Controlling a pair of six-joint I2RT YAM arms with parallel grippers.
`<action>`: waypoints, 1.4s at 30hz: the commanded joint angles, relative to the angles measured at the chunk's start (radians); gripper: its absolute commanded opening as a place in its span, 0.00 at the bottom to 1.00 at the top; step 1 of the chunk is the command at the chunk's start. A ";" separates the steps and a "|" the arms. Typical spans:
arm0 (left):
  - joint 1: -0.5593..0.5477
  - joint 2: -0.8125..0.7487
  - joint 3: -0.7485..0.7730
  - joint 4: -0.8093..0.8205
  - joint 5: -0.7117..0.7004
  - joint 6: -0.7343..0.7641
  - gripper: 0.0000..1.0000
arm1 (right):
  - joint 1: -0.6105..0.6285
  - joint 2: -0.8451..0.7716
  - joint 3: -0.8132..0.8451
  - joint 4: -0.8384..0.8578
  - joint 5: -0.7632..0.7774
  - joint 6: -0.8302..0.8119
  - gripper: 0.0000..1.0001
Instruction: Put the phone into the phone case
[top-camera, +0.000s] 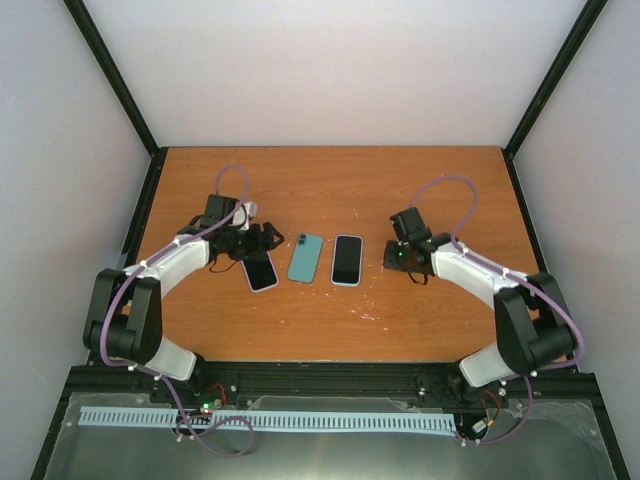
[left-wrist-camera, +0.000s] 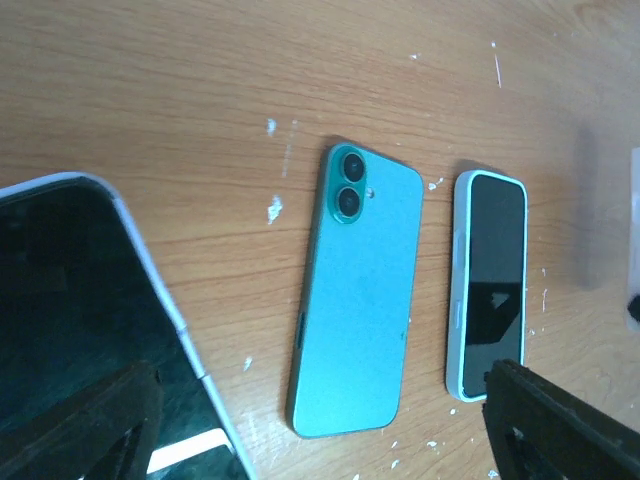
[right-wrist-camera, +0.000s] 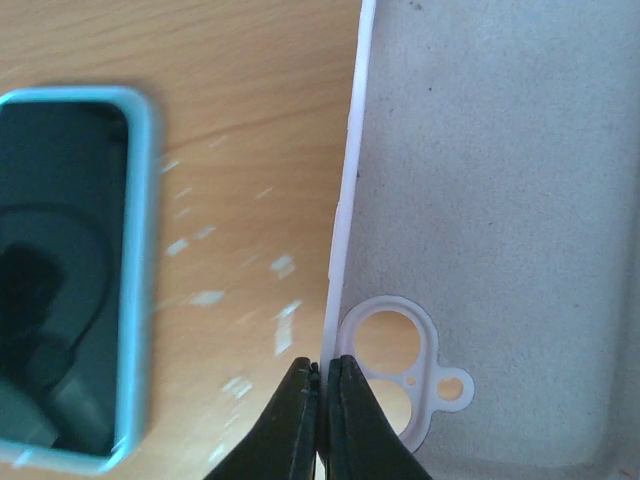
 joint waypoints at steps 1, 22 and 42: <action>-0.066 0.070 0.090 -0.021 -0.040 0.043 0.91 | 0.138 -0.115 -0.071 -0.022 -0.055 0.075 0.03; -0.197 0.245 0.169 0.009 -0.147 0.084 0.93 | 0.673 -0.147 -0.226 0.165 -0.236 0.387 0.03; -0.277 0.379 0.271 -0.023 -0.224 0.059 0.96 | 0.713 -0.046 -0.160 0.198 -0.275 0.354 0.11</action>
